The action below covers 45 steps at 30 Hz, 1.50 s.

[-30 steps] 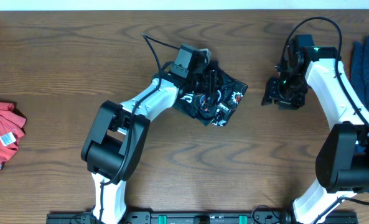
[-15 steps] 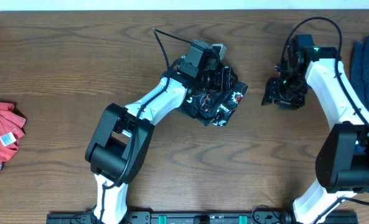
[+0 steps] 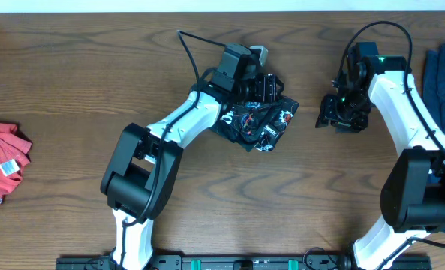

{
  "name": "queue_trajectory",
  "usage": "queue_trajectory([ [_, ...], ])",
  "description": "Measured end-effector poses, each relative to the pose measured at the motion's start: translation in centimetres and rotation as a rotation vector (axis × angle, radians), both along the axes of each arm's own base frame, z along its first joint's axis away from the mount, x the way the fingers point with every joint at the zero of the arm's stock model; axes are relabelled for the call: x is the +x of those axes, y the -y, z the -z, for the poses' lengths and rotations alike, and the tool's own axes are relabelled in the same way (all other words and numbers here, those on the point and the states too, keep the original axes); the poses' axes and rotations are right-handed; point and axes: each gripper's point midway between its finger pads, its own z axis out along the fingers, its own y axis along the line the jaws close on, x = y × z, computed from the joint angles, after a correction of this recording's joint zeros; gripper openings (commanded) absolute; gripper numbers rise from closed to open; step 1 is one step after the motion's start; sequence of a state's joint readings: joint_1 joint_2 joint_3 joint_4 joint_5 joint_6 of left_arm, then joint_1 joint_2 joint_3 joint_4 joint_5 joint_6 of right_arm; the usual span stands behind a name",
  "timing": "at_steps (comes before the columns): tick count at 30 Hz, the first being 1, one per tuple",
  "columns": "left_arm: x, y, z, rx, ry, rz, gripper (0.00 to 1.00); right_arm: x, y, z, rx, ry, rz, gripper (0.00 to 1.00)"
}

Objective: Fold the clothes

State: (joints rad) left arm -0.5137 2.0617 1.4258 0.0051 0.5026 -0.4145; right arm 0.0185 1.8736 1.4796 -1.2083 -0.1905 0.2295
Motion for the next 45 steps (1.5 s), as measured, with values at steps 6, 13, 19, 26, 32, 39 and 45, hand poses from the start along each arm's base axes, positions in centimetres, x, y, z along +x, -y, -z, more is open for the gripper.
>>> queue_trajectory([
  [6, -0.2, 0.3, 0.4, 0.011, -0.002, 0.000, 0.76, -0.1, 0.0, 0.0, 0.000, -0.003, 0.000, 0.50],
  [13, -0.9, 1.0, 5.4, 0.054, -0.087, 0.014, 0.76, -0.3, 0.0, 0.0, 0.000, -0.011, 0.000, 0.51],
  [19, -0.7, 1.0, 6.6, 0.058, -0.098, 0.013, 0.76, -0.3, 0.0, 0.0, 0.000, -0.011, 0.000, 0.50],
  [26, -0.8, 1.0, 5.6, 0.056, -0.089, 0.015, 0.76, -0.3, 0.0, 0.0, 0.000, -0.011, 0.000, 0.50],
  [32, -0.8, -0.2, -2.3, 0.065, 0.046, 0.002, 0.86, -0.2, 0.0, 0.0, 0.000, -0.010, 0.000, 0.51],
  [39, 0.8, -5.9, -9.5, 0.102, 0.168, -0.108, 0.94, -0.3, -0.3, -0.1, 0.018, -0.011, 0.001, 0.49],
  [45, 3.7, -13.4, -2.5, 0.192, 0.004, -0.198, 0.96, -0.4, -0.6, -0.1, 0.035, -0.018, 0.001, 0.48],
])
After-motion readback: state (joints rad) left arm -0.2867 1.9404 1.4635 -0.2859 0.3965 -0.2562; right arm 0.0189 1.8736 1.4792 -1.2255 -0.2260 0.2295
